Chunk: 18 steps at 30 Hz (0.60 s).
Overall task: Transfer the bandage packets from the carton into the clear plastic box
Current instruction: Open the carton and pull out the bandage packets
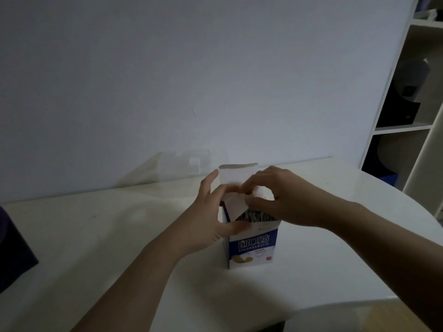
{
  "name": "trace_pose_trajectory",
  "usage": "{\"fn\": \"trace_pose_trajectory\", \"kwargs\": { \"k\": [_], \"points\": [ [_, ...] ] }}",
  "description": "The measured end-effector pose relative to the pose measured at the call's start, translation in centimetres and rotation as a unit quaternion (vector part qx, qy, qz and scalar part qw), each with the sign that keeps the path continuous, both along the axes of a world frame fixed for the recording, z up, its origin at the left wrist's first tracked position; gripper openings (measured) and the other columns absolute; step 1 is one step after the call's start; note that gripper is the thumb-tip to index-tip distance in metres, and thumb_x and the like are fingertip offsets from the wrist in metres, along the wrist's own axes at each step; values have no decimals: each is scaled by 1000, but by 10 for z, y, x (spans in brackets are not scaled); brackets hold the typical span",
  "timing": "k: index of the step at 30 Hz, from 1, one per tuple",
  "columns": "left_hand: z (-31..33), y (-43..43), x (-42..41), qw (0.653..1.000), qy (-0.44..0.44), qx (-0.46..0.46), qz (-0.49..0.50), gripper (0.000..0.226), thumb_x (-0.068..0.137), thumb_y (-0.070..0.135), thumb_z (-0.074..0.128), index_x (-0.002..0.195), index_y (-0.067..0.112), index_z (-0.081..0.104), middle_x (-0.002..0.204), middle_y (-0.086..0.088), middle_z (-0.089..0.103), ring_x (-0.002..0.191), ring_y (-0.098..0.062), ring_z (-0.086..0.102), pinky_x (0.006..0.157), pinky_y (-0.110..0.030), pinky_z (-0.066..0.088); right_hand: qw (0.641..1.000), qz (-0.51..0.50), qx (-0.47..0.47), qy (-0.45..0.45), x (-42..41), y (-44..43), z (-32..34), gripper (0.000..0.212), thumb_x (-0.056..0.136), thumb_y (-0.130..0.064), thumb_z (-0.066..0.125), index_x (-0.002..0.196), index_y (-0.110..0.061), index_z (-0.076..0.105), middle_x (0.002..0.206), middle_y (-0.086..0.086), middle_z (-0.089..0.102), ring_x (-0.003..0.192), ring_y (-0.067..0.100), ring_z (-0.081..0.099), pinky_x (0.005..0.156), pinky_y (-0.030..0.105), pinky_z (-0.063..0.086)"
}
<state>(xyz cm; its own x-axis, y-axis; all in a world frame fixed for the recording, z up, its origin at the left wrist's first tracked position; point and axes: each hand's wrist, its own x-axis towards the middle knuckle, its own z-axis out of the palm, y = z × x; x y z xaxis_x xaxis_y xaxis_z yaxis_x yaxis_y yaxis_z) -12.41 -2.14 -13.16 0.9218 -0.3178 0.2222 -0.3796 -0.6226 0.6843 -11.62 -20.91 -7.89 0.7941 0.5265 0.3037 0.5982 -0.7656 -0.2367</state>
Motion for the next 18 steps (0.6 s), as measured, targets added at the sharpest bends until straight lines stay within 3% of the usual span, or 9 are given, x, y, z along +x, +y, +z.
{"fn": "trace_pose_trajectory", "kwargs": {
  "k": [3, 6, 10, 12, 15, 18],
  "points": [
    [0, 1, -1, 1000, -18, 4, 17, 66, 70, 49, 74, 125, 47, 37, 148, 33, -13, 130, -9, 40, 96, -23, 44, 997, -18, -45, -68, -1, -4, 7, 28, 91, -34, 55, 119, -32, 58, 107, -15, 60, 96, 2, 40, 73, 16, 38],
    [0, 4, 0, 999, -35, -1, 33, 88, 73, 44, 74, 141, 48, 18, 145, 35, -17, 132, -11, 38, 93, -25, 47, 989, -77, -82, -94, 1, -11, 9, 27, 92, -28, 52, 118, -30, 60, 107, -9, 64, 100, 9, 47, 80, 24, 43],
    [2, 4, -2, 996, -65, 32, 46, 97, 77, 46, 69, 142, 53, -3, 143, 35, -23, 133, -9, 36, 90, -26, 48, 991, -113, -68, 7, 1, -6, 0, 38, 93, -39, 51, 128, -24, 54, 112, -6, 68, 99, 14, 61, 86, 29, 50],
    [4, 2, -4, 995, -72, 61, 46, 94, 80, 45, 66, 137, 59, -7, 143, 35, -27, 134, -10, 36, 92, -27, 49, 991, -107, -45, 62, 1, -1, -6, 51, 91, -48, 50, 135, -25, 45, 115, -4, 67, 100, 15, 63, 81, 30, 53],
    [7, 2, -7, 988, -82, 117, 52, 83, 81, 50, 63, 141, 56, 6, 142, 32, -34, 134, -16, 38, 96, -29, 47, 987, -75, -34, 140, 0, 3, -15, 59, 88, -53, 51, 140, -31, 33, 123, -1, 62, 101, 15, 63, 72, 21, 51],
    [9, 5, -8, 976, -96, 185, 62, 73, 76, 63, 61, 138, 54, 24, 142, 26, -40, 132, -24, 41, 102, -38, 44, 984, -36, -12, 176, -4, 3, -22, 58, 88, -53, 51, 139, -37, 27, 127, -4, 59, 100, 14, 61, 77, 23, 52]
  ]
}}
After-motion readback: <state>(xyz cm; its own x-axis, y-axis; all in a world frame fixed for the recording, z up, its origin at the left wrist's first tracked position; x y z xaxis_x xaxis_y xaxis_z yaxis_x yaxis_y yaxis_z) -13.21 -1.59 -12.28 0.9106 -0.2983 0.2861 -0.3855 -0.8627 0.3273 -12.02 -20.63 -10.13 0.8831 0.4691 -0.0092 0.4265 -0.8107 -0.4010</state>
